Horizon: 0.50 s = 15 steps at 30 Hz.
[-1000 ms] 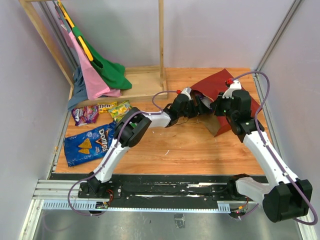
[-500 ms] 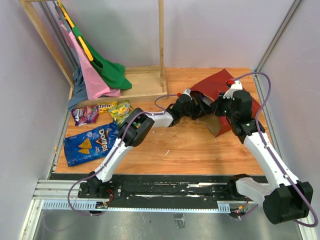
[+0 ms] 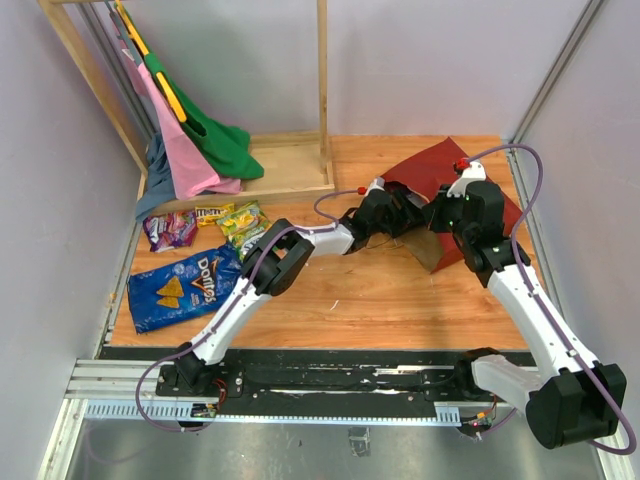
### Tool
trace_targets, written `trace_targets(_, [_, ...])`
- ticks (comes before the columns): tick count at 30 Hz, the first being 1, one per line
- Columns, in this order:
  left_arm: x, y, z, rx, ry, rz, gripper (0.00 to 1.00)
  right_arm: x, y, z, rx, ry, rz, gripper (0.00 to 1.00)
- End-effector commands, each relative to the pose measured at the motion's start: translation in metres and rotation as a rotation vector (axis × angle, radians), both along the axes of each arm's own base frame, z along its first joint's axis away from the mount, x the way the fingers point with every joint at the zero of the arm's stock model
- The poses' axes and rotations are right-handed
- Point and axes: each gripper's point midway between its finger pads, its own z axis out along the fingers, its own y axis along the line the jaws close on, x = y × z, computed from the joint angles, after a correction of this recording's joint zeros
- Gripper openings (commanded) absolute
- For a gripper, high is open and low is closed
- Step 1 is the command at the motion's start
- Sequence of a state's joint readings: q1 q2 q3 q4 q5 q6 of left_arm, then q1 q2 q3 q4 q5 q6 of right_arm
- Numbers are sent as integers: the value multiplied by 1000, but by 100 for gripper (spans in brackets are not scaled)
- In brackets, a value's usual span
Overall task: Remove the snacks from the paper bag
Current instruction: Take out the snack from the paper bag.
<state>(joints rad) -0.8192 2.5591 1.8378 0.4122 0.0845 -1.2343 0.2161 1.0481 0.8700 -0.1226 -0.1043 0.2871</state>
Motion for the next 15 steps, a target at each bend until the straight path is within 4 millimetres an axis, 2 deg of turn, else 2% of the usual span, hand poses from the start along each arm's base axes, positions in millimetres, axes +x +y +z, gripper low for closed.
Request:
trace_targets(1, [3, 8, -41, 131, 11, 51, 65, 2, -7, 4, -1, -30, -26, 1])
trace_targets(7, [16, 17, -35, 185, -59, 99, 51, 1, -7, 5, -1, -34, -26, 1])
trace_targets(10, [21, 21, -30, 188, -83, 100, 25, 0, -8, 5, -3, -35, -25, 1])
trace_targets(12, [23, 25, -23, 183, -98, 99, 3, 0, -8, 7, -4, -40, -26, 1])
trace_targets(13, [21, 30, -23, 183, -101, 100, 1, 0, -8, 7, -5, -42, -28, 1])
trace_targets(15, [20, 39, -10, 179, -150, 110, 0, -1, -9, 8, -5, -42, -32, 1])
